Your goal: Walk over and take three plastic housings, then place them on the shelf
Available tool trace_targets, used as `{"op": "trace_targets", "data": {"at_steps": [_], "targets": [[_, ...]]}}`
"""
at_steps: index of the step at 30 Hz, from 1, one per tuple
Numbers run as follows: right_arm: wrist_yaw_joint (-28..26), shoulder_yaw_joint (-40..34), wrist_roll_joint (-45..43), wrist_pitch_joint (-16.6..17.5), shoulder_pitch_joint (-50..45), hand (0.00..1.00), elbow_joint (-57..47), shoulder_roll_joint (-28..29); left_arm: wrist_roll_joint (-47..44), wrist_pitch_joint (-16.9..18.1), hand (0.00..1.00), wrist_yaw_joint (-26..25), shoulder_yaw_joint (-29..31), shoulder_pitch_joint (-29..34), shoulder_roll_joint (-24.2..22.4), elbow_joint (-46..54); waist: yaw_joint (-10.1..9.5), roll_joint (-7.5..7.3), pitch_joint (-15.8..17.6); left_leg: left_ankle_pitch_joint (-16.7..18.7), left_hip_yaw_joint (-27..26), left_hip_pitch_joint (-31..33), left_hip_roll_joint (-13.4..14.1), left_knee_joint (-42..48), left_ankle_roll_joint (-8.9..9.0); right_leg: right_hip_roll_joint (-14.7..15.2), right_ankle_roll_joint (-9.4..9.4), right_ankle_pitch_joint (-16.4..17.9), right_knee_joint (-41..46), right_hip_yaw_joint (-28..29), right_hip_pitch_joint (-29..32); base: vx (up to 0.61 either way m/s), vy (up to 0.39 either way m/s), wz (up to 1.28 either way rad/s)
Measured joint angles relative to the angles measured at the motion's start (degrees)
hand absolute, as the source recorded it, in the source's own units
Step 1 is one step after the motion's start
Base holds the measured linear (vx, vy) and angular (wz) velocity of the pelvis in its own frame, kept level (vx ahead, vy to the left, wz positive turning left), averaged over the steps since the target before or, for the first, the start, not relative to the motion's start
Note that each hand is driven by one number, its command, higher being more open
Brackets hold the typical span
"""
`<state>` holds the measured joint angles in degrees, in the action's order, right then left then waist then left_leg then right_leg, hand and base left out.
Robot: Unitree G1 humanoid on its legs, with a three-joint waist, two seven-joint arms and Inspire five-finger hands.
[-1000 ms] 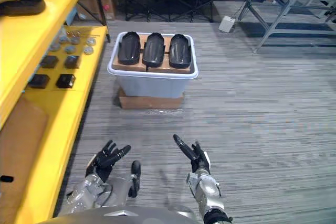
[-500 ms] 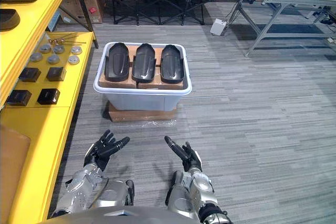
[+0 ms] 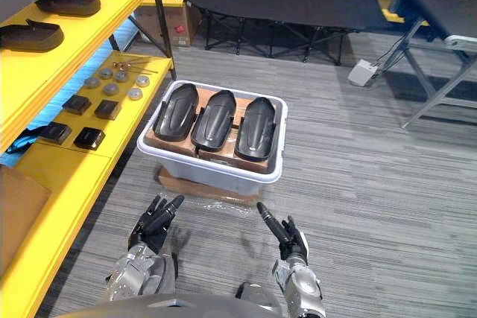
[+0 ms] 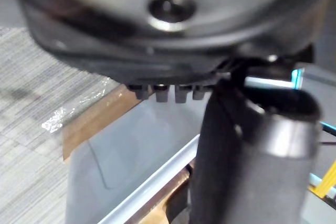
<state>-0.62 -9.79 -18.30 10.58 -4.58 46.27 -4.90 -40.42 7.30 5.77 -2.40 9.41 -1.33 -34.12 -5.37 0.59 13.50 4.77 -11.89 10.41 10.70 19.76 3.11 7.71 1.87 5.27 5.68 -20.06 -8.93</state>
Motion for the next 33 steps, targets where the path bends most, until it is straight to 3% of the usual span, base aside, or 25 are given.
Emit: {"op": "trace_targets", "data": {"at_steps": [1,2,3,6,8,11,16,19,24,28,31,32,33], "targets": [[0.1,-0.9,0.0,0.0,-0.1,1.00,0.0,0.0,0.0,-0.2,1.00,0.0,-0.2,0.0,0.0,-0.3,0.34,0.03,0.0,-3.1,-0.7,-1.1,-1.2,-5.9,0.16,0.6,0.70,0.3,0.0,-0.4,-0.6,0.29,0.192,0.47],[0.5,-1.5,0.1,0.3,-0.7,1.00,-0.2,-0.3,0.0,-0.2,1.00,0.0,-0.1,0.5,-0.1,-0.4,0.88,0.75,-0.2,-11.7,-1.2,-3.1,-2.2,-13.2,-0.60,0.7,2.75,1.6,0.1,-1.0,-2.2,0.31,0.191,0.43],[1.3,-1.2,0.5,0.4,-0.7,1.00,-0.1,0.5,0.2,-0.1,1.00,-0.2,0.3,-0.8,0.8,-1.3,0.86,-1.22,0.2,-12.9,-1.9,-4.5,-4.6,-13.6,-2.10,2.6,4.35,2.5,0.1,-1.1,-3.3,0.29,0.183,0.29],[1.7,3.1,6.0,0.6,-1.2,1.00,-3.6,1.8,0.6,0.0,1.00,-0.3,1.3,-1.9,3.6,-1.4,0.32,-4.08,0.0,-11.3,-3.1,-6.5,-7.4,-16.5,-2.73,5.3,4.98,2.1,0.3,-0.6,-3.5,0.16,0.110,-0.06],[2.5,5.1,6.8,1.3,-1.1,1.00,-6.4,1.8,3.9,-0.3,1.00,-0.1,0.6,-2.0,4.5,-1.5,0.64,-4.08,-0.1,-10.6,-3.4,-8.6,-8.9,-19.7,-3.16,6.7,5.31,1.9,2.0,-0.6,-3.0,0.07,0.108,-0.12],[6.0,7.1,10.6,1.2,-3.4,1.00,-17.6,1.7,6.8,-1.8,1.00,0.4,-2.4,-1.6,6.7,-1.2,1.60,-2.96,-0.3,-10.5,-3.2,-10.7,-9.5,-24.7,-3.19,7.9,4.83,1.6,10.7,-0.1,2.1,0.02,0.095,-0.03],[7.6,3.6,13.6,1.4,-7.1,1.00,-36.2,0.3,0.8,-2.8,1.00,-2.4,-2.2,1.1,9.9,-1.2,3.40,-5.08,-1.2,-11.0,-2.7,-10.0,-9.4,-24.6,-3.27,7.0,4.42,-0.1,8.2,2.9,2.8,0.06,0.015,-0.15],[8.4,-2.2,13.3,2.0,-8.4,1.00,-41.0,-1.9,-2.8,-2.3,1.00,-2.5,-0.6,2.5,10.2,-1.2,4.37,-5.16,-1.2,-12.3,-1.6,-9.0,-9.3,-24.5,-4.17,6.2,4.58,-1.3,5.6,2.8,2.0,0.08,-0.018,0.12],[8.5,-6.4,10.3,1.3,-8.1,1.00,-41.1,-5.1,-5.4,-0.7,1.00,-1.7,3.5,6.2,9.1,-1.3,4.20,-4.72,-1.3,-13.0,-1.5,-9.2,-9.0,-24.5,-4.35,5.5,4.45,-1.5,3.0,2.9,0.7,0.04,-0.046,-0.01],[8.6,-7.7,5.2,-2.6,-5.7,1.00,-37.1,-7.5,-6.9,-0.2,1.00,-0.3,5.6,8.9,7.0,-3.7,3.83,-3.08,-1.6,-13.4,-1.5,-9.5,-8.4,-24.5,-3.83,4.7,4.47,-1.5,1.9,2.7,-0.3,-0.04,-0.040,0.00],[10.3,-9.5,4.4,-6.2,1.1,1.00,-23.8,-10.9,-6.1,-0.6,1.00,1.5,5.5,8.9,6.7,-5.4,3.33,-2.72,-1.2,-14.0,-0.5,-8.5,-8.5,-24.6,-2.99,4.5,4.50,0.0,0.6,1.3,-0.7,-0.12,-0.030,0.15],[11.2,-10.0,4.3,-7.4,4.0,1.00,-17.2,-12.6,-6.0,-1.1,1.00,2.4,5.4,8.4,7.4,-5.4,2.39,-3.28,-0.9,-14.5,0.0,-7.6,-9.2,-24.5,-3.08,5.0,5.12,2.3,-0.1,0.7,-0.7,-0.17,-0.066,0.36],[11.7,-10.1,4.3,-8.4,6.6,1.00,-11.6,-14.8,-5.5,-1.3,1.00,2.9,5.4,7.2,7.4,-6.1,2.23,-2.61,0.4,-15.3,1.5,-6.8,-9.6,-24.4,-3.00,4.8,6.42,3.5,-0.2,-0.8,-0.8,-0.19,-0.064,0.44]]}}
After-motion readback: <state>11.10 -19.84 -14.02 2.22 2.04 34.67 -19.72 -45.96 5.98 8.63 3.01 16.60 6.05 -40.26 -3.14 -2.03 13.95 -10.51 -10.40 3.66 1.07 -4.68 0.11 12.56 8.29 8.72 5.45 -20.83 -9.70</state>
